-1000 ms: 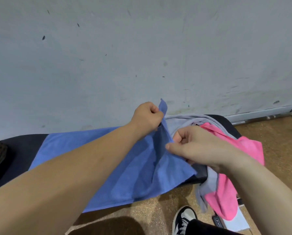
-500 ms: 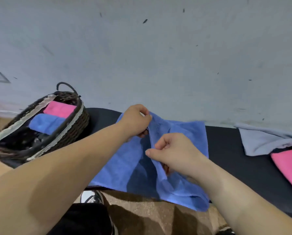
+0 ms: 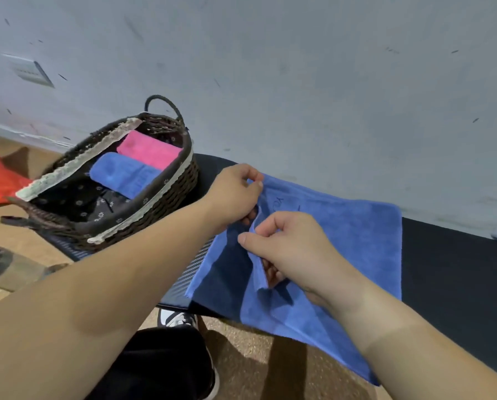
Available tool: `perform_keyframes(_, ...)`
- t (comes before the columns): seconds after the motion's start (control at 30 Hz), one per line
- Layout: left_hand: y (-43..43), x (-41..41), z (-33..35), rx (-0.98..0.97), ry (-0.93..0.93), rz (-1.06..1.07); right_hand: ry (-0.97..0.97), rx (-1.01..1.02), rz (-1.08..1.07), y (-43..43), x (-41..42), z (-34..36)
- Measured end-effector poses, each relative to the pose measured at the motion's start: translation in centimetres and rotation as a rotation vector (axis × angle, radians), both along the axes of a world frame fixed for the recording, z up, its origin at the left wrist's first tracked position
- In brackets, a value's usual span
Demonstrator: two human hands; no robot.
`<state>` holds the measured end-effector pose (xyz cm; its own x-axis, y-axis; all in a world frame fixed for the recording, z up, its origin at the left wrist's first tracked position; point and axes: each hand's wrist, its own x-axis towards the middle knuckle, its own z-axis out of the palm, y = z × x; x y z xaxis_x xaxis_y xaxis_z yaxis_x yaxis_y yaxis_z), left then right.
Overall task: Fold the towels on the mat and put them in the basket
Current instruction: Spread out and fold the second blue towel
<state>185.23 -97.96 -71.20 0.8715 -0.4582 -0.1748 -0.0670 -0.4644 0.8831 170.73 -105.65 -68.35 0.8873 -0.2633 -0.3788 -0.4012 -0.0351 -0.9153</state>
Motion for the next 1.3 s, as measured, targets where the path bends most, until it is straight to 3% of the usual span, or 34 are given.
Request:
perform_keyframes(0.1, 1.7, 1.1, 0.3, 0.036, -0.108, 0.044, -0.02, 0.026, 0.043, 1.4, 0.4, -0.2)
perform_keyframes(0.27, 4.6, 1.0, -1.5, 0.177, -0.044, 0.067, 0.003, -0.104, 0.107, 0.8, -0.8, -1.2)
perform_keyframes(0.4, 5.3, -0.5, -1.8, 0.357, -0.145, 0.029, -0.061, -0.613, 0.047, -3.3, -2.2, -1.9)
perform_keyframes(0.47, 5.2, -1.9, -1.3, 0.474, -0.172, -0.036, 0.042, -0.896, 0.118, -5.7, -3.4, -2.1)
perform_keyframes(0.53, 5.3, -3.3, -0.9, 0.569, -0.198, -0.068, 0.244, -1.022, 0.25, -7.8, -4.8, -2.8)
perform_keyframes(0.7, 6.0, -5.2, -1.3, 0.661, -0.189, -0.113, 0.51, -1.003, 0.547, -10.3, -8.4, -4.9)
perform_keyframes(1.03, 3.1, -8.6, -0.9, 0.63, -0.071, -0.261, 0.757, -0.994, 0.427, -13.3, -12.6, -4.2)
perform_keyframes(1.3, 5.1, -7.8, -0.2, 0.448, 0.075, -0.225, 0.273, -1.02, 0.463, -8.9, -9.7, -3.7)
